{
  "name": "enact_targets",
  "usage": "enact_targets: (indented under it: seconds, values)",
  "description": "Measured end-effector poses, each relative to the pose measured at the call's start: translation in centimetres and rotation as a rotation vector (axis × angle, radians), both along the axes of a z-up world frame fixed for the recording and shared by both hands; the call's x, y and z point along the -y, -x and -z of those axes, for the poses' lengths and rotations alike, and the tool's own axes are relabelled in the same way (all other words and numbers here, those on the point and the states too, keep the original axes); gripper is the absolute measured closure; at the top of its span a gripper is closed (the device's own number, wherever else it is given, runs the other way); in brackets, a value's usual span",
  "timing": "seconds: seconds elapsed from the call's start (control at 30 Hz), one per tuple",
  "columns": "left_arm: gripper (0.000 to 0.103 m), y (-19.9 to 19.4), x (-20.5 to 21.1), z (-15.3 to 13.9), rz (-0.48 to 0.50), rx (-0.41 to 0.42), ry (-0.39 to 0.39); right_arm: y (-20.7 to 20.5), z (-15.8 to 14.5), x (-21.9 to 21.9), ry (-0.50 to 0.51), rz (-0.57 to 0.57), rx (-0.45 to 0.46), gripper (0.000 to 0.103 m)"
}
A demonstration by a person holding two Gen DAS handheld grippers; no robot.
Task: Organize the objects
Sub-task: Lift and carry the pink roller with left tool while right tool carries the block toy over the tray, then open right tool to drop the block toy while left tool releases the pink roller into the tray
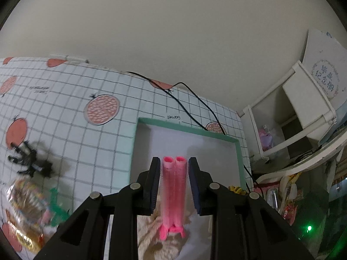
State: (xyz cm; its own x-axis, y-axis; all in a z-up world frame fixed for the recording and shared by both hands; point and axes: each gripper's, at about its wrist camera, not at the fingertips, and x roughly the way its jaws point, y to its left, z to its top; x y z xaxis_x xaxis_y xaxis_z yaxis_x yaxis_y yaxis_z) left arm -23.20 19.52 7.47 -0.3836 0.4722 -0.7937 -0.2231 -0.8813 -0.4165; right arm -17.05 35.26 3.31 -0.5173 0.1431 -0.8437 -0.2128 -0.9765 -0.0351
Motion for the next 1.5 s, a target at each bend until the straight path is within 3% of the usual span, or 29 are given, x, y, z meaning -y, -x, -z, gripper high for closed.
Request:
enact_targets:
  seconds: [0.33,0.8,1.3,1.5]
  values:
    - [0.076,2.9,-3.1,2.5,0.048,0.055,0.015,2.2,2.1,-0.4,-0.035,-0.012,0.054,0.055]
    - [0.076,3.9,-4.4,5.8,0.059,0.122,0.079,2.9,3.9,-1.0,-0.009,-0.009,0.092,0.055]
    - [0.076,3.3,-4.1,5.7,0.063,0.149,0.085,3.2,4.1,-1.1,-0.007,-0.014,0.108,0.054]
    - [0.073,2.8,-4.0,4.4,0.063,0.137,0.080,3.3,4.1,-1.1,0.000,-0.014,0.119,0.047]
